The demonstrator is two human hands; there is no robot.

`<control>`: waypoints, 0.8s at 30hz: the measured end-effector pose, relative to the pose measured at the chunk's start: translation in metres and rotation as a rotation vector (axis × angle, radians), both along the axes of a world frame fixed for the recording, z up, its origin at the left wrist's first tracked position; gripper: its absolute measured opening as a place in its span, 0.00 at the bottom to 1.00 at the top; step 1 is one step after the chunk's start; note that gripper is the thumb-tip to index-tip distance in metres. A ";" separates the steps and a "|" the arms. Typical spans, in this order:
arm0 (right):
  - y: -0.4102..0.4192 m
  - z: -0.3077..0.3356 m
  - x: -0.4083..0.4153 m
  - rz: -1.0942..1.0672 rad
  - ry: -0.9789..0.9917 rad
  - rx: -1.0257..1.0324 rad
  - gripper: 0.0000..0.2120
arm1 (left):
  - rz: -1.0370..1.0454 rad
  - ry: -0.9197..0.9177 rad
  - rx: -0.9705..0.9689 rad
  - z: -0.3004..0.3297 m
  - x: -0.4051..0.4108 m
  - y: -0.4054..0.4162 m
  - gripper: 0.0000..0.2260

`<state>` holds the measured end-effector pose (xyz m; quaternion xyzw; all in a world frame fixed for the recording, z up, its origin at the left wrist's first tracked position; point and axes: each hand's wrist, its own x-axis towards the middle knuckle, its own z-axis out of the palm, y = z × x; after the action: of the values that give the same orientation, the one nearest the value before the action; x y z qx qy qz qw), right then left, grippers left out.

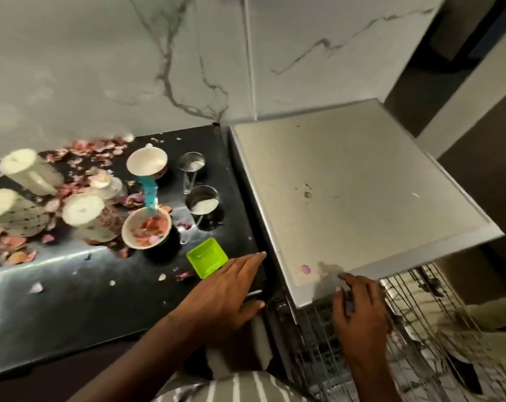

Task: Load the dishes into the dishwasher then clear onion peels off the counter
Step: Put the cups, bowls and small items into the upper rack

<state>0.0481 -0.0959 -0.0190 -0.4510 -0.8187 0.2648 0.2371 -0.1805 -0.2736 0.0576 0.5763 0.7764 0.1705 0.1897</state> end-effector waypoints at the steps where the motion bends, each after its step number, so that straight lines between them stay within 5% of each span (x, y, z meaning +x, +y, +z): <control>1: -0.005 0.010 -0.012 0.064 0.032 0.030 0.16 | 0.023 -0.006 0.004 0.000 -0.004 -0.009 0.38; 12: -0.068 0.029 -0.129 0.736 0.059 0.032 0.18 | 0.212 0.006 0.048 -0.018 -0.039 -0.081 0.33; 24: -0.092 0.013 -0.159 0.858 -0.131 0.023 0.24 | 0.242 -0.014 -0.024 -0.037 -0.059 -0.103 0.30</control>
<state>-0.1105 -0.1881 -0.0062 -0.0829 -0.9481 0.3013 0.0582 -0.2394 -0.3763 0.0204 0.4748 0.8411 0.1867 0.1799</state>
